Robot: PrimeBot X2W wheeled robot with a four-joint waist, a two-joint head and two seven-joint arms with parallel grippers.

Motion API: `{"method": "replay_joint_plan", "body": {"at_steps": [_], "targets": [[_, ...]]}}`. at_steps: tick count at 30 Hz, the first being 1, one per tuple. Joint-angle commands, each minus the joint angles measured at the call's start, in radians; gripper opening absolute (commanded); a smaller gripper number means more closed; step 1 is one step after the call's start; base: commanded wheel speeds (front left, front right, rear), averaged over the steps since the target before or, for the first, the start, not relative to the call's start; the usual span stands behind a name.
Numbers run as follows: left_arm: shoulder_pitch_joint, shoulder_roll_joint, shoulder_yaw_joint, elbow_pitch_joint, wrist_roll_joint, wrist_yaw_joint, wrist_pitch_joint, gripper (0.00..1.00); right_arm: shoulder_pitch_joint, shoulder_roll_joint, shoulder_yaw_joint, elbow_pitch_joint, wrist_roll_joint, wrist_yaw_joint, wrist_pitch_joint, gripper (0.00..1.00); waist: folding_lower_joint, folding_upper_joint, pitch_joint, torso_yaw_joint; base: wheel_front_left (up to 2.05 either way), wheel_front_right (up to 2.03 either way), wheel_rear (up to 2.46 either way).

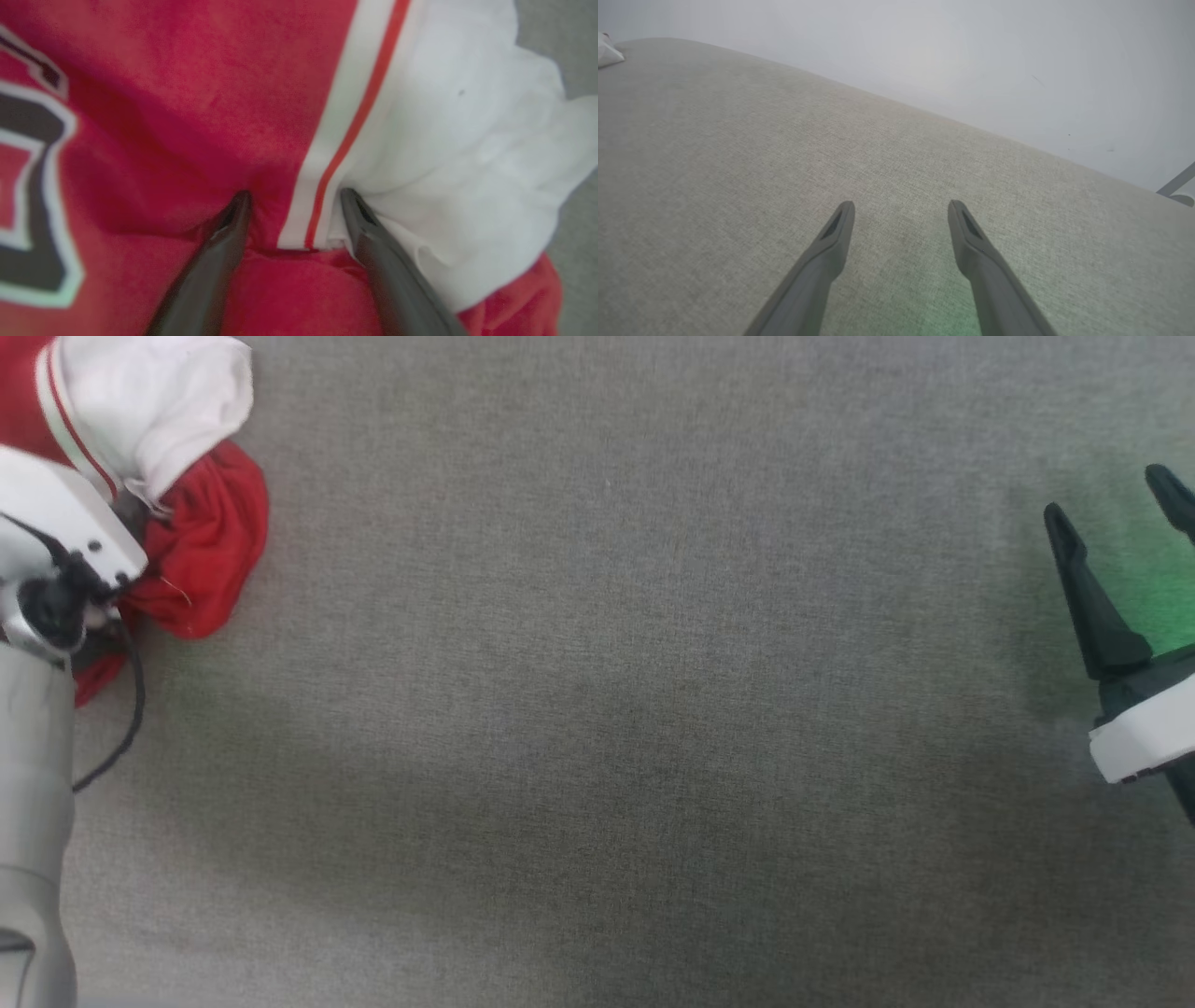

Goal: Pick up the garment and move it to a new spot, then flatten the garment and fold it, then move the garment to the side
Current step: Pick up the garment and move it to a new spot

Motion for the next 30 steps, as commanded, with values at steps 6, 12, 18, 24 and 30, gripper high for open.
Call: {"method": "replay_joint_plan", "body": {"at_steps": [6,12,18,24,30], "targets": [[0.015,-0.098,-0.025,0.118,-0.017,-0.012,0.043,1.0,0.003,-0.009,-0.015,-0.039,0.008,-0.001,0.017,1.0,0.0,-0.0001,0.041,0.001,0.0,0.0,0.0],[-0.018,-0.049,-0.022,0.113,-0.008,-0.056,-0.05,0.0,0.005,-0.002,-0.024,-0.025,0.012,-0.001,0.012,1.0,0.0,-0.0001,0.023,0.001,0.0,0.0,0.0],[-0.091,0.05,-0.022,0.058,0.013,-0.115,-0.148,0.0,0.01,0.013,-0.019,0.011,0.013,-0.001,-0.014,1.0,0.0,-0.0001,-0.04,0.008,0.0,0.0,0.0],[-0.129,0.108,-0.064,-0.017,0.054,-0.146,-0.169,0.0,0.021,0.044,-0.014,0.053,0.009,-0.001,-0.034,1.0,0.0,-0.0001,-0.122,0.019,0.0,0.0,0.0],[-0.16,0.154,-0.1,-0.137,0.079,-0.156,-0.112,0.0,0.03,0.081,-0.014,0.091,0.0,-0.001,-0.052,1.0,0.0,-0.0001,-0.202,0.025,0.0,0.0,0.0]]}}
